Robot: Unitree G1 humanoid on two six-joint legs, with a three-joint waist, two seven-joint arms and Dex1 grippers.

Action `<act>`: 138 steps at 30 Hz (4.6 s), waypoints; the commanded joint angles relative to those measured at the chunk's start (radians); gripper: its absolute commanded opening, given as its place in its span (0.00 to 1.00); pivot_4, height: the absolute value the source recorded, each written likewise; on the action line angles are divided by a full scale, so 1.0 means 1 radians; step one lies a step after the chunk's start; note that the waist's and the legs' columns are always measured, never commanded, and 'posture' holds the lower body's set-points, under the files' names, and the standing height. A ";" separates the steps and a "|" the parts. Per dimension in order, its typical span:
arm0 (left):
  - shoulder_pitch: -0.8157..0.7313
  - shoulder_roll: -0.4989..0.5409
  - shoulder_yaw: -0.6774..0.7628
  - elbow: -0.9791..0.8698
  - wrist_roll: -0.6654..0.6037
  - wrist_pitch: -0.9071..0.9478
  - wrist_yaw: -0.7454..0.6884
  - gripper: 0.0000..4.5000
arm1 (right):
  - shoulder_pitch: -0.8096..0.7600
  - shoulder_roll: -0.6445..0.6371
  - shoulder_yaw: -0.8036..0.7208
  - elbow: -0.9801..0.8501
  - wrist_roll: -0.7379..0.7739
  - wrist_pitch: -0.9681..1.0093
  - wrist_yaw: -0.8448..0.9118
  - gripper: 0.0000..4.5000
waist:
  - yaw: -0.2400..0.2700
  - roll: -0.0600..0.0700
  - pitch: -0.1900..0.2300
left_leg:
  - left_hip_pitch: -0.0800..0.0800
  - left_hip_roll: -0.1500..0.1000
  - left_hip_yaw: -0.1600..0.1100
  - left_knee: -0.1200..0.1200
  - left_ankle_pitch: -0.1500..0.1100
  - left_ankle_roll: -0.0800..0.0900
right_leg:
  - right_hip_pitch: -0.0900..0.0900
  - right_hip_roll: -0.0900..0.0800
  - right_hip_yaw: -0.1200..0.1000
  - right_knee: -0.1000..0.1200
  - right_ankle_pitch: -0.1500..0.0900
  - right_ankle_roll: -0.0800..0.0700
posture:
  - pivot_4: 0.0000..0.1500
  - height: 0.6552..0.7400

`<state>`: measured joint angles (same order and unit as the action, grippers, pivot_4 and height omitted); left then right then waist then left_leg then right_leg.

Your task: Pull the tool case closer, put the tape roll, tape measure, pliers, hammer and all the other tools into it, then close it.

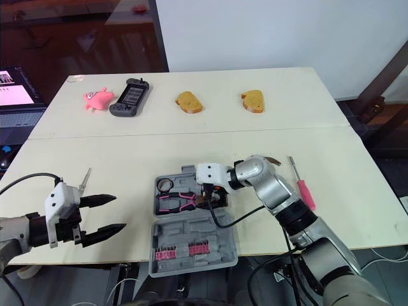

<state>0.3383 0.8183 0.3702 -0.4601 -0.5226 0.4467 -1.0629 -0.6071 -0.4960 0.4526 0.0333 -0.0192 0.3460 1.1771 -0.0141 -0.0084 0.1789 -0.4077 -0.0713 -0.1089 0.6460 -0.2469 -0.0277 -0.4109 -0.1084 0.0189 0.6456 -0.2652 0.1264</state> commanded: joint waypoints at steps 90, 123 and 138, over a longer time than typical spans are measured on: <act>-0.275 -0.062 -0.487 0.419 0.421 -0.462 -0.034 0.01 | 0.239 -0.232 -0.086 0.117 -0.058 -0.417 0.019 0.00 | 0.000 0.001 -0.005 | 0.011 0.001 -0.002 -0.015 0.001 -0.001 | 0.007 0.005 0.003 -0.013 0.001 -0.004 | 1.00 1.00; -0.471 -0.204 -0.554 0.507 0.506 -0.376 0.097 0.01 | 0.194 -0.094 -0.070 0.148 -0.079 -0.369 -0.051 0.00 | 0.003 0.002 -0.005 | 0.017 0.000 -0.004 -0.013 0.002 -0.002 | 0.014 0.006 0.003 -0.011 0.001 -0.004 | 1.00 1.00; -0.535 -0.211 -0.547 0.571 0.529 -0.383 0.150 0.01 | 0.120 -0.032 -0.067 0.275 -0.119 -0.387 -0.099 0.00 | 0.000 0.002 -0.005 | 0.017 0.000 -0.004 -0.014 0.002 -0.004 | 0.013 0.006 0.003 -0.011 0.001 -0.003 | 1.00 1.00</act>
<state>-0.1715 0.6186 -0.1752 0.1223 0.0075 0.0944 -0.9268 -0.4726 -0.5615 0.3764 0.3188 -0.1416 -0.0214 1.0888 -0.0141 -0.0068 0.1737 -0.3904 -0.0709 -0.1130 0.6321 -0.2444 -0.0314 -0.3978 -0.1020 0.0216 0.6348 -0.2642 0.1231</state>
